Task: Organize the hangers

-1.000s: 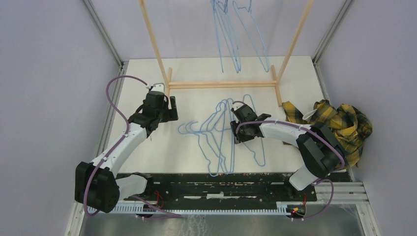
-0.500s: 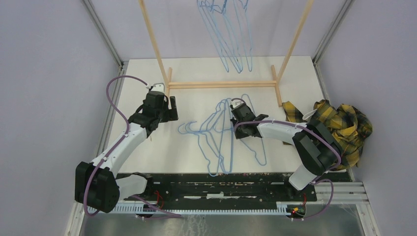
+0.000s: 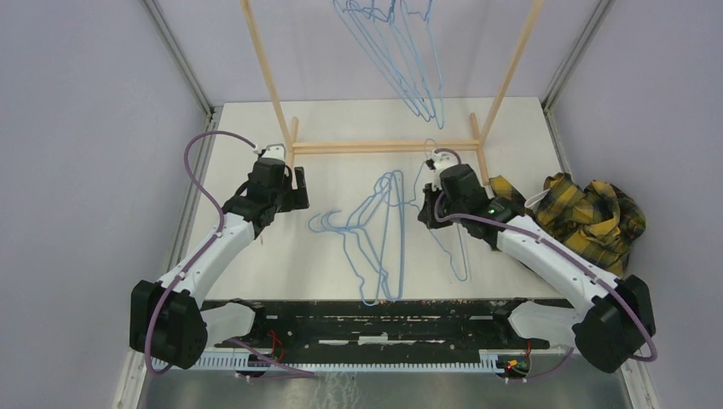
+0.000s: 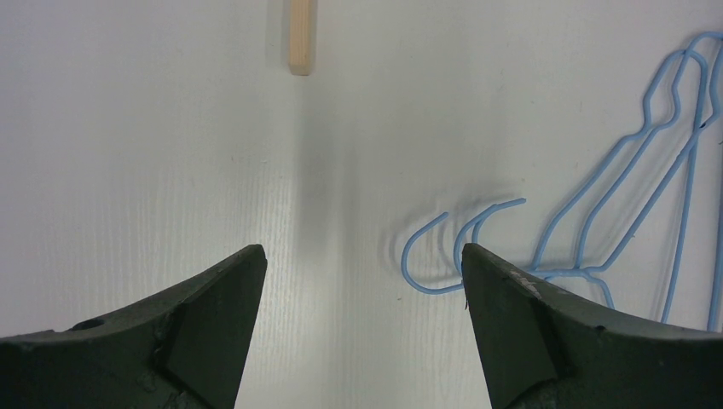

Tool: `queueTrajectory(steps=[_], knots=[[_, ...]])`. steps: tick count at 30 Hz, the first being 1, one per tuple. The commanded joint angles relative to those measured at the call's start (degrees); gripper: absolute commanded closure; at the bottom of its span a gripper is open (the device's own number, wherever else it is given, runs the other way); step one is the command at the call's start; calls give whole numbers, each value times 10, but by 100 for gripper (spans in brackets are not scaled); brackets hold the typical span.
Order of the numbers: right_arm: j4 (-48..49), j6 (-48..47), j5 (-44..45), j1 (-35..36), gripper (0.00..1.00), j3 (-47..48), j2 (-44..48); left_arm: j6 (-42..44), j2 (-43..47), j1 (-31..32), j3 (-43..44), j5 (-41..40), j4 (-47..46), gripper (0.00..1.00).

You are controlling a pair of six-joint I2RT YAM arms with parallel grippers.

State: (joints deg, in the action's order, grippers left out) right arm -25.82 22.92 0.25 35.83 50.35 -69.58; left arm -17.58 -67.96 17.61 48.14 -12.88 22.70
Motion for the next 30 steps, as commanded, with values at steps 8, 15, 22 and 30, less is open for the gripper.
queueTrajectory(steps=[8,15,22,30], knots=[[-88,20,-169,-155,99,107,84,-15,6,1,11,16,-14,8],[-111,41,-288,-208,99,200,71,-12,9,1,11,17,-15,8],[-200,-1,-259,-232,99,281,89,-12,10,1,13,21,-16,8],[-243,-14,-249,-238,99,320,101,-15,15,1,12,25,-16,8]])
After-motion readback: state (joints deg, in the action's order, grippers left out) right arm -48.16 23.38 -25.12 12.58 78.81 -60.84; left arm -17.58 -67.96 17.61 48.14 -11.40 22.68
